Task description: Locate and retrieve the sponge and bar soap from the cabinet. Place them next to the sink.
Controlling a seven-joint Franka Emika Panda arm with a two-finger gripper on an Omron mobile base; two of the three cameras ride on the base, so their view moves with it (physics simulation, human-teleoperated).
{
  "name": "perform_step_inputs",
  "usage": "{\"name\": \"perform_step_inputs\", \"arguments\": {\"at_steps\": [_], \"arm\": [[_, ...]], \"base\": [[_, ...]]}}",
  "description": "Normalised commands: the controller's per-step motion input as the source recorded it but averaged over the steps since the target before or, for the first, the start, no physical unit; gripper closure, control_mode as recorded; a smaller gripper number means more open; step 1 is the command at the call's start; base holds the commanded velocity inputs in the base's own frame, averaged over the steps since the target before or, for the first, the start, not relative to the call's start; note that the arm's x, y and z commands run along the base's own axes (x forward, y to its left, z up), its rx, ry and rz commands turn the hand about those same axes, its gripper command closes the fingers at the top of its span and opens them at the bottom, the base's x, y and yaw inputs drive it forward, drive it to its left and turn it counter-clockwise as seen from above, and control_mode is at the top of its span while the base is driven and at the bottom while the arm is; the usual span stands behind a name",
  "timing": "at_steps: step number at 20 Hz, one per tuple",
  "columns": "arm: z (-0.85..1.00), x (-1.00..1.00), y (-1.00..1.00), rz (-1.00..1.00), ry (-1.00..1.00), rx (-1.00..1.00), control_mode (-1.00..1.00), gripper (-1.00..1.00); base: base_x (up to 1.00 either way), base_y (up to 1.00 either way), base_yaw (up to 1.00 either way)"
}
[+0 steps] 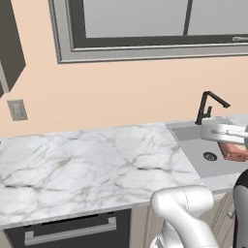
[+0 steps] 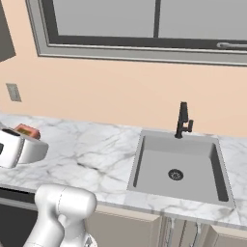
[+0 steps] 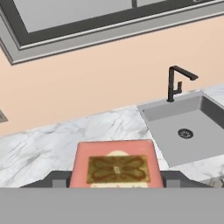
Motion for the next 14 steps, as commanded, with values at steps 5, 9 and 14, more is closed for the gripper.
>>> {"name": "perform_step_inputs", "arguments": {"at_steps": [5, 9, 14], "arm": [[-0.01, 0.3, 0.01, 0.03, 0.0, 0.0, -1.0, 1.0], [-0.22, 0.93, -0.04, 0.11, 0.03, 0.0, -1.0, 1.0], [-0.66, 0.97, 0.0, 0.02, 0.0, -0.18, -1.0, 1.0]], "base": [[0.01, 0.0, 0.0], [0.0, 0.0, 0.0], [0.0, 0.0, 0.0]]}}
